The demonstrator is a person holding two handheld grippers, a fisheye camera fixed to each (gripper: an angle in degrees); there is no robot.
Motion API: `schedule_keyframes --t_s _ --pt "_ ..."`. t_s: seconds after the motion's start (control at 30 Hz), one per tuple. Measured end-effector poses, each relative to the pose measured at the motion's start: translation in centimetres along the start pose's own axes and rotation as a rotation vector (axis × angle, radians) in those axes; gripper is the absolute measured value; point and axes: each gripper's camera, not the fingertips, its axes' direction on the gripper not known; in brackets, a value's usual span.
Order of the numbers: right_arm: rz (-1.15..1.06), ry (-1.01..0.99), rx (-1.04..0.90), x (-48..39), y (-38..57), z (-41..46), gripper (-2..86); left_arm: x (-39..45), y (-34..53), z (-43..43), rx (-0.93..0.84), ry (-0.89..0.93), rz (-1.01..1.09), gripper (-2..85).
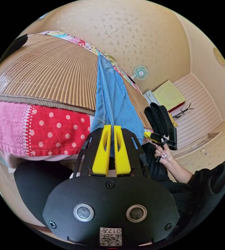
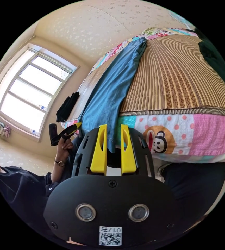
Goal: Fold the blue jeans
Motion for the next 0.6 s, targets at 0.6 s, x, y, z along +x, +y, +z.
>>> schedule_keyframes --t_s 0.6 --pt "0.045 -0.273 0.117 -4.8 -0.6 -6.0 1.2 2.7 -4.9 -5.9 -0.077 -0.063 0.009 0.6"
